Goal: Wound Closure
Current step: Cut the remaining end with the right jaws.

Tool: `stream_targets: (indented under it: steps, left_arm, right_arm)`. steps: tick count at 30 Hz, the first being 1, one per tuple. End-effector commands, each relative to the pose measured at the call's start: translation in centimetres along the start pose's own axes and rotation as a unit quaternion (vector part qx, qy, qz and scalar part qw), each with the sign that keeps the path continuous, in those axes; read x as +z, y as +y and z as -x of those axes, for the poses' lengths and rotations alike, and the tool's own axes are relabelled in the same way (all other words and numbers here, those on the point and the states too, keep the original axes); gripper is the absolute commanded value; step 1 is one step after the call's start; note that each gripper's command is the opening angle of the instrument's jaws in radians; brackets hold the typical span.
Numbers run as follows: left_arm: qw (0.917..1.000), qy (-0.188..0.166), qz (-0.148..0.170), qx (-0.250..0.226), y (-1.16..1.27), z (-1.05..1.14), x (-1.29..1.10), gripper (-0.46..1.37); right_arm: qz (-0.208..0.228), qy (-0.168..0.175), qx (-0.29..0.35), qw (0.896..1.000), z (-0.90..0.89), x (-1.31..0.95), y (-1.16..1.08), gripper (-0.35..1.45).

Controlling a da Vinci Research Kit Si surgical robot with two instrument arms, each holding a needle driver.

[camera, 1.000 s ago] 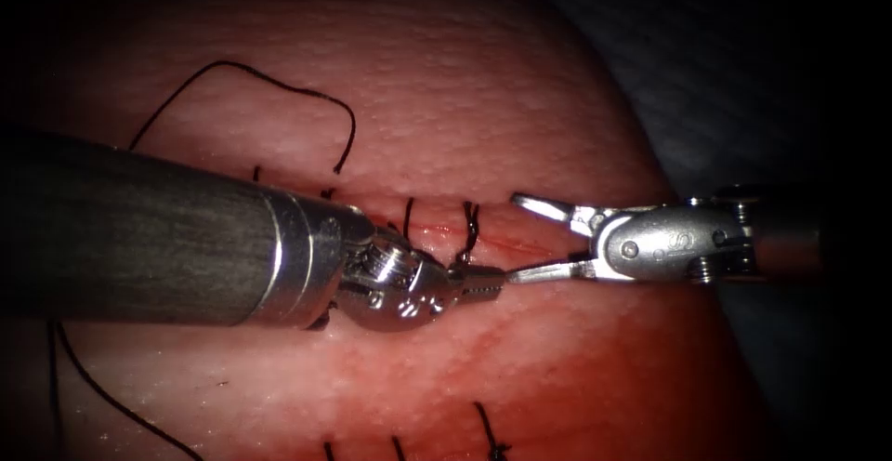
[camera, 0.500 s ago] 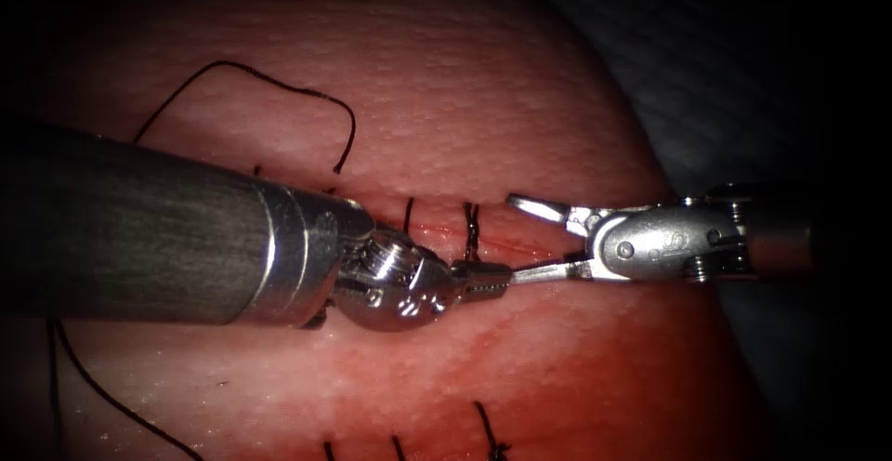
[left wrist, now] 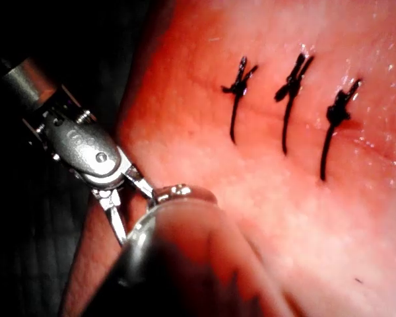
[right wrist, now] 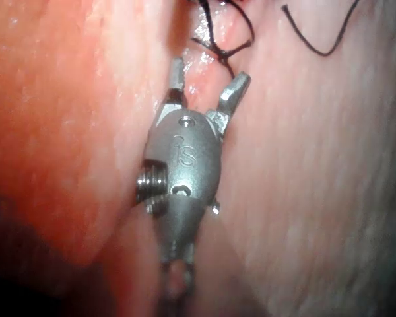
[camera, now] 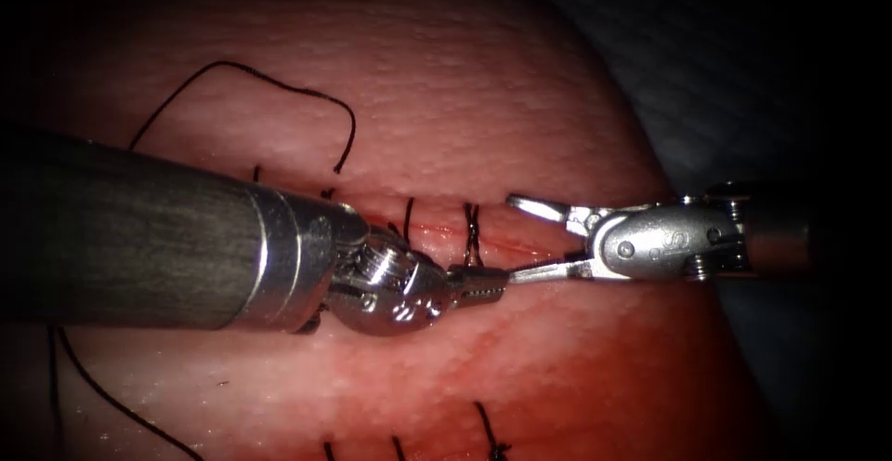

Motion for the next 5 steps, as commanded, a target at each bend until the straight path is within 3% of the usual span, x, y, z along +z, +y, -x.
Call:
stream_targets:
  steps: [1,5]
  left_arm:
    - [1.0000,-0.001,0.001,0.000,0.00,0.00,0.01,-0.35]
    - [1.0000,-0.001,0.001,0.000,-0.01,0.00,0.02,-0.35]
  right_arm:
    - [-0.002,0.000,0.000,1.000,0.00,0.00,0.00,1.12]
    - [-0.002,0.000,0.000,1.000,-0.01,0.00,-0.01,1.12]
